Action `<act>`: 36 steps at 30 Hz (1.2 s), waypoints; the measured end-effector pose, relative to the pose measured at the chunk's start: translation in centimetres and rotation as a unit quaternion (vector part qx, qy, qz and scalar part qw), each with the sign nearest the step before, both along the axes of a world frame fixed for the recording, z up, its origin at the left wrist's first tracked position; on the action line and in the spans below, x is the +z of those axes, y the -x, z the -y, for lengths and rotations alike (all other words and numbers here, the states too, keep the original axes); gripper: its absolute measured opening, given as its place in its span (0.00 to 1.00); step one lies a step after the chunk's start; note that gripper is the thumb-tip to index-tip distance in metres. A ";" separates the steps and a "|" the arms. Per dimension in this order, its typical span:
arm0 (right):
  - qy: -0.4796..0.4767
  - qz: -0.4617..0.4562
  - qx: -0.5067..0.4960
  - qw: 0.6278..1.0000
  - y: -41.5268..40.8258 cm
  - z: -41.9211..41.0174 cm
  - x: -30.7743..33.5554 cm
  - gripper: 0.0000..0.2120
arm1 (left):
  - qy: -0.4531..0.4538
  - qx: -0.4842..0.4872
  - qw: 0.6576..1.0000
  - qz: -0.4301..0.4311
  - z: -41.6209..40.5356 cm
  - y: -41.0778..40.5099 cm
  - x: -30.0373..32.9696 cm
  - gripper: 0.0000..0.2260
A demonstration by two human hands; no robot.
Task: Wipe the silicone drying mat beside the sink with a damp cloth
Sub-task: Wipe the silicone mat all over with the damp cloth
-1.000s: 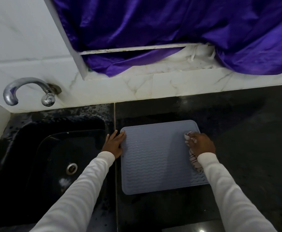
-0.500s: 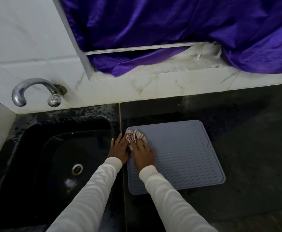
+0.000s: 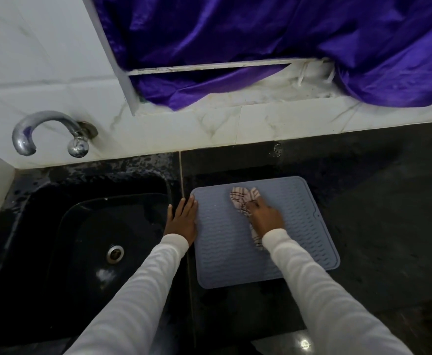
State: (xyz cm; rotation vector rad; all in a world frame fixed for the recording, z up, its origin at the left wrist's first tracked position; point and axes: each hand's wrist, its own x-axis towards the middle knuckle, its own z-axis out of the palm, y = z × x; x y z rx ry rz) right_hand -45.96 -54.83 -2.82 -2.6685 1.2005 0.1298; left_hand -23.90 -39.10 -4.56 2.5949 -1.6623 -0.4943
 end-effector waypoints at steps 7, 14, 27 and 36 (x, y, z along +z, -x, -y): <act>0.068 -0.079 -0.084 0.991 8.9 7.4 1.7 0.22 | 0.009 -0.001 1.000 0.011 -0.1 0.2 -0.4 0.27; 0.046 -0.044 -0.186 0.981 10.2 8.8 1.1 0.29 | 0.010 -0.010 1.000 0.024 -0.1 0.4 -0.9 0.28; -0.079 0.161 -0.086 0.980 0.4 -1.2 4.6 0.23 | 0.017 0.009 1.000 -0.018 -0.1 1.2 -0.1 0.27; -0.087 0.089 -0.010 0.992 -7.7 -10.5 0.0 0.21 | -0.001 0.011 0.997 0.077 -0.4 2.1 -0.9 0.28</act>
